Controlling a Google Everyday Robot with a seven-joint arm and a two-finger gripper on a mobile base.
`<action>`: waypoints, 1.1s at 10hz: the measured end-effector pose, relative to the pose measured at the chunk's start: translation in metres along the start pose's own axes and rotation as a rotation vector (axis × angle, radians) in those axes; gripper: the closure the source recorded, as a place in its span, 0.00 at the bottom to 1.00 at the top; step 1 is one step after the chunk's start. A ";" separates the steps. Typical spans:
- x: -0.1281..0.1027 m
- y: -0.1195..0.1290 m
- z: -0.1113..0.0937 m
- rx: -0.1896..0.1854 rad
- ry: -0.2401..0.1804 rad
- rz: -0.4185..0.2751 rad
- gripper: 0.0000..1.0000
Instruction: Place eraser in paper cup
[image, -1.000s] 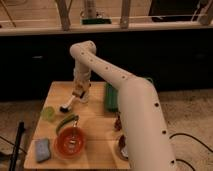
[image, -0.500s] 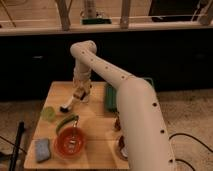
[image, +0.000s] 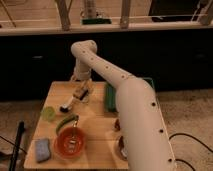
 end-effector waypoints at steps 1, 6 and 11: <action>0.001 0.000 -0.001 -0.001 0.001 -0.001 0.20; 0.005 0.000 -0.006 0.003 0.005 -0.002 0.20; 0.009 -0.002 -0.011 0.012 0.011 -0.003 0.20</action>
